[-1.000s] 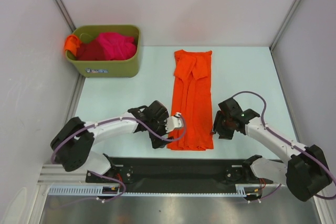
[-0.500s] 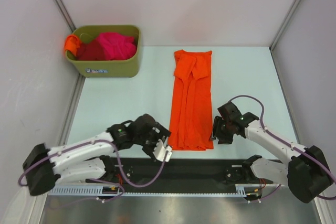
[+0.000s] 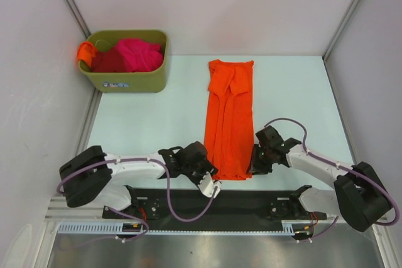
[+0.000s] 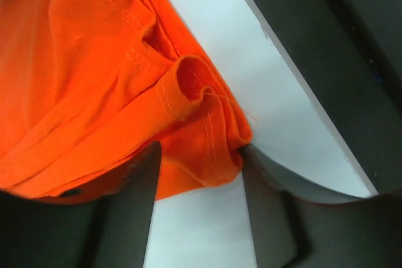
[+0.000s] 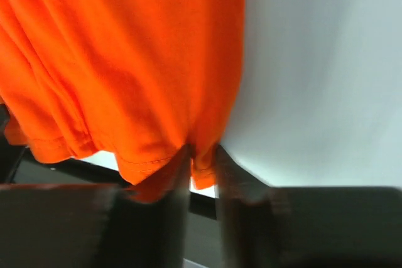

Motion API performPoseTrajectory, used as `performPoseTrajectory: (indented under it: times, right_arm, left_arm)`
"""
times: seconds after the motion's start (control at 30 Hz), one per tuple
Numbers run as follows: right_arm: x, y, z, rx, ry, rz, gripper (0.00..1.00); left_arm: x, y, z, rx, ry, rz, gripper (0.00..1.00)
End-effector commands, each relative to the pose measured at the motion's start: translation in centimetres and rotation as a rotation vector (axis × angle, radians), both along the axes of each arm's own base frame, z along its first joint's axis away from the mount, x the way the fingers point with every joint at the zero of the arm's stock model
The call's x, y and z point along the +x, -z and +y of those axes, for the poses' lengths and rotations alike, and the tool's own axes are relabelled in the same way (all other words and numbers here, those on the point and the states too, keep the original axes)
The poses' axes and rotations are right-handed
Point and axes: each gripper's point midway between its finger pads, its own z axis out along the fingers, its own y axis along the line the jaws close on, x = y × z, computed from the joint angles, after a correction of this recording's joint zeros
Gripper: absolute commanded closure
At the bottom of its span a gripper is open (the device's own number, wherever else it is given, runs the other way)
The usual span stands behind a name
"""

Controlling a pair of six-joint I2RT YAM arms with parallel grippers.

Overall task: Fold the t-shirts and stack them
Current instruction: Fold the tshirt

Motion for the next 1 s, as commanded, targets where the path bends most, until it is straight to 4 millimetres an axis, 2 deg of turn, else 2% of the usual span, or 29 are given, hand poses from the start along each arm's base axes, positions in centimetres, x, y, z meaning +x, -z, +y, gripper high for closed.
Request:
performPoseTrajectory:
  times: [0.0, 0.03, 0.07, 0.1, 0.13, 0.17, 0.23, 0.27, 0.3, 0.33, 0.37, 0.43, 0.47, 0.53, 0.57, 0.6, 0.63, 0.67, 0.7, 0.73, 0.77, 0.8, 0.83, 0.9, 0.93, 0.97]
  right_arm:
    - [-0.2, 0.4, 0.5, 0.028, -0.034, 0.01, 0.77]
    - [0.0, 0.2, 0.4, 0.033, -0.029, 0.006, 0.81]
    - [0.1, 0.0, 0.4, 0.036, -0.031, 0.005, 0.89]
    - [0.0, -0.2, 0.2, 0.03, -0.035, 0.011, 0.93]
    - [0.8, -0.9, 0.2, 0.037, -0.028, -0.006, 0.96]
    - [0.8, -1.1, 0.0, 0.027, -0.025, 0.004, 1.0]
    - [1.4, -2.0, -0.1, 0.027, -0.028, -0.005, 1.0]
    - [2.6, -3.0, 0.0, 0.036, -0.015, -0.029, 1.0]
    - [2.7, -3.3, -0.2, 0.029, -0.009, -0.014, 1.0]
    - [4.0, -4.6, 0.1, 0.041, -0.016, -0.049, 1.0]
    - [4.8, -5.1, -0.5, 0.035, 0.007, -0.05, 1.0]
    - [6.5, -5.8, -0.6, 0.033, 0.018, -0.06, 1.0]
    - [8.1, -7.1, -0.4, 0.042, 0.011, -0.1, 1.0]
    - [10.4, -7.1, -0.7, 0.028, 0.024, -0.1, 1.0]
    - [12.6, -8.3, -0.9, 0.028, 0.027, -0.146, 1.0]
    - [13.7, -8.5, -1.0, 0.023, 0.029, -0.153, 1.0]
    - [14.8, -7.4, -1.1, 0.009, 0.027, -0.126, 1.0]
    - [16.2, -7.5, -1.2, 0.003, 0.022, -0.144, 1.0]
    - [18.2, -8.6, -1.3, 0.01, 0.033, -0.182, 1.0]
    - [19.3, -7.5, -1.4, 0.001, 0.037, -0.156, 1.0]
    - [20.4, -7.5, -1.5, 0.006, 0.039, -0.165, 1.0]
    - [22.3, -8.3, -1.6, 0.014, 0.05, -0.195, 1.0]
    - [23.1, -7.3, -1.7, 0.008, 0.055, -0.177, 1.0]
    - [24.5, -7.2, -1.4, 0.017, 0.048, -0.189, 1.0]
    - [25.6, -7.7, -1.2, 0.021, 0.048, -0.21, 1.0]
    - [26.2, -6.6, -1.2, 0.015, 0.049, -0.195, 1.0]
  left_arm:
    - [-0.1, 0.8, -1.1, 0.016, -0.013, 0.045, 0.46]
    - [0.2, 0.5, -1.6, 0.011, -0.016, 0.043, 0.51]
    - [0.3, 0.6, -1.7, 0.02, -0.02, 0.044, 0.69]
    - [0.5, 0.8, -1.8, 0.025, -0.045, 0.053, 0.82]
    - [1.0, 0.9, -1.8, 0.034, -0.074, 0.049, 0.94]
    - [1.4, 0.3, -2.4, 0.024, -0.095, 0.051, 1.0]
    - [2.0, -0.8, -2.6, 0.009, -0.154, 0.069, 1.0]
    - [2.3, -1.9, -3.1, -0.008, -0.168, 0.084, 1.0]
    - [3.1, -2.8, -3.0, -0.03, -0.229, 0.116, 1.0]
    - [3.8, -4.3, -3.5, -0.049, -0.262, 0.14, 1.0]
    - [4.0, -5.1, -3.8, -0.066, -0.275, 0.189, 0.99]
    - [6.2, -6.4, -3.3, -0.084, -0.367, 0.262, 1.0]
    - [7.5, -7.5, -3.9, -0.094, -0.388, 0.284, 1.0]
    - [10.3, -8.4, -3.6, -0.122, -0.463, 0.31, 1.0]
    - [12.5, -8.5, -3.5, -0.127, -0.507, 0.316, 1.0]
    - [13.7, -8.7, -3.5, -0.132, -0.528, 0.314, 1.0]
    - [15.4, -9.7, -4.1, -0.158, -0.546, 0.301, 1.0]
    - [17.0, -9.6, -3.5, -0.161, -0.587, 0.306, 1.0]
    - [18.1, -8.1, -3.4, -0.136, -0.624, 0.332, 1.0]
    - [20.0, -9.4, -3.8, -0.169, -0.646, 0.318, 1.0]
    - [21.4, -9.3, -3.4, -0.176, -0.688, 0.326, 1.0]
    - [22.6, -8.1, -3.3, -0.158, -0.721, 0.332, 1.0]
    - [24.1, -9.0, -3.6, -0.186, -0.738, 0.312, 1.0]
    - [25.9, -8.0, -3.1, -0.184, -0.795, 0.318, 1.0]
    - [27.1, -8.6, -3.4, -0.209, -0.81, 0.299, 1.0]
    - [27.8, -8.4, -3.1, -0.211, -0.83, 0.299, 1.0]
